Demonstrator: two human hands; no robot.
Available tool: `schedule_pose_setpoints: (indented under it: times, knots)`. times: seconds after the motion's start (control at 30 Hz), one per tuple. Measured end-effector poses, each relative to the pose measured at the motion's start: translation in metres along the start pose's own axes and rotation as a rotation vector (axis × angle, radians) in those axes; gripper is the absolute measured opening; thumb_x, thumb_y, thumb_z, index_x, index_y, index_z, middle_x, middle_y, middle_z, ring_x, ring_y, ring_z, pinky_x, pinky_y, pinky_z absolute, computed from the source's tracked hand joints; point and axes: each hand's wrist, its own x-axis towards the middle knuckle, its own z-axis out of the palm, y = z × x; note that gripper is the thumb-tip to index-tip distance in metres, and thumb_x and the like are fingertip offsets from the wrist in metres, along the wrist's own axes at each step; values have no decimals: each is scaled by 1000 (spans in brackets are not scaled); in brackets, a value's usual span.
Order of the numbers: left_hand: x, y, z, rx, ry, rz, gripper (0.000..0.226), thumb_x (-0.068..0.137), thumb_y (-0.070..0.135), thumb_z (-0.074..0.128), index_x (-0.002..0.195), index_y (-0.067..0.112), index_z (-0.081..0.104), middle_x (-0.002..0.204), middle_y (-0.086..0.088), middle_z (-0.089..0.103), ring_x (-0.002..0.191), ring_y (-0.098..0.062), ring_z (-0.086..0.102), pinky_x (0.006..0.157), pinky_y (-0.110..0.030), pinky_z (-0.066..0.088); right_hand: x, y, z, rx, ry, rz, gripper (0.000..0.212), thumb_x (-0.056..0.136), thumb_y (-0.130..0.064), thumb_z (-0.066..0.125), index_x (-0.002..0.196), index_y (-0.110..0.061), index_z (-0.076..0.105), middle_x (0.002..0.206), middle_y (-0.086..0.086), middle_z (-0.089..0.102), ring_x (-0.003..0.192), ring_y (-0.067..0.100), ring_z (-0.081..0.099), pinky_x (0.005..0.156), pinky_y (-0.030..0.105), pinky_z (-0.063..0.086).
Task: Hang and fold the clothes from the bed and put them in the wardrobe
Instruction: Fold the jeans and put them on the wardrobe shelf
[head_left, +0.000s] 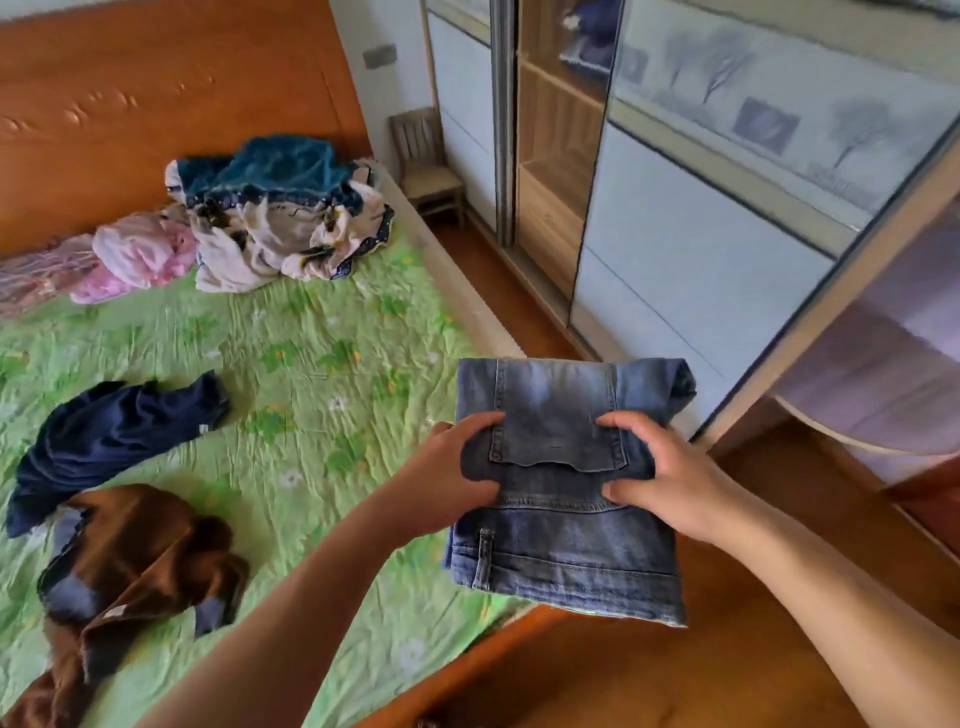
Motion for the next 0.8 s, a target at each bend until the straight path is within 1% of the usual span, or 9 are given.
schedule_pose_setpoints:
  times: [0.07, 0.17, 0.3, 0.4, 0.53, 0.6, 0.67, 0.73, 0.8]
  knots:
    - [4, 37, 37, -1, -27, 55, 76, 80, 14, 74, 141, 48, 44, 122, -1, 44, 106, -13, 56, 96, -27, 49, -33, 25, -40, -33, 42, 18, 68, 78, -28, 80, 128, -57, 45, 132, -8, 54, 116, 14, 57, 99, 43, 51]
    - [13, 85, 84, -3, -62, 109, 75, 80, 14, 75, 140, 48, 45, 124, -2, 45, 109, -16, 56, 96, -27, 49, -72, 55, -93, -48, 113, 46, 66, 81, -22, 79, 130, -51, 47, 129, -7, 52, 114, 13, 56, 98, 38, 50]
    - [30, 127, 113, -61, -63, 145, 76, 73, 20, 75, 138, 48, 48, 130, 1, 49, 110, -10, 59, 97, -29, 53, -84, 75, -143, -48, 131, 48, 65, 81, -23, 78, 132, -49, 47, 129, -5, 52, 114, 14, 56, 98, 38, 50]
    - [46, 143, 116, -82, -41, 140, 75, 76, 11, 75, 139, 44, 50, 133, 1, 51, 110, -6, 60, 94, -26, 53, -67, 78, -169, -58, 128, 14, 67, 80, -25, 78, 133, -50, 46, 131, -5, 53, 113, 14, 57, 98, 41, 51]
    - [80, 157, 108, -110, 9, 121, 76, 70, 21, 73, 137, 47, 50, 132, -1, 50, 109, -10, 61, 91, -26, 55, -29, 72, -197, -94, 112, -27, 68, 76, -35, 75, 131, -58, 42, 133, -7, 52, 113, 15, 57, 98, 43, 51]
    - [106, 165, 103, -113, 28, 117, 75, 70, 22, 73, 137, 48, 50, 131, -1, 50, 110, -13, 61, 92, -29, 56, -6, 69, -215, -98, 122, -48, 68, 76, -33, 75, 130, -58, 43, 134, -6, 52, 114, 14, 57, 98, 42, 50]
    - [130, 176, 96, -112, 42, 123, 75, 72, 20, 73, 137, 48, 49, 132, -1, 50, 110, -13, 61, 96, -33, 55, 15, 64, -234, -114, 135, -55, 67, 80, -27, 75, 134, -53, 44, 136, -2, 50, 116, 17, 55, 100, 40, 48]
    - [150, 187, 92, -111, 49, 121, 75, 74, 18, 73, 138, 48, 48, 132, -1, 49, 110, -13, 61, 94, -32, 56, 33, 60, -252, -135, 129, -59, 67, 81, -25, 75, 136, -50, 44, 135, -2, 50, 116, 18, 55, 99, 38, 47]
    - [168, 198, 87, -89, 67, 106, 75, 76, 17, 73, 140, 46, 46, 130, -1, 47, 109, -14, 60, 91, -29, 56, 50, 56, -268, -140, 120, -80, 67, 81, -25, 76, 134, -51, 44, 133, -3, 53, 113, 15, 57, 98, 39, 50]
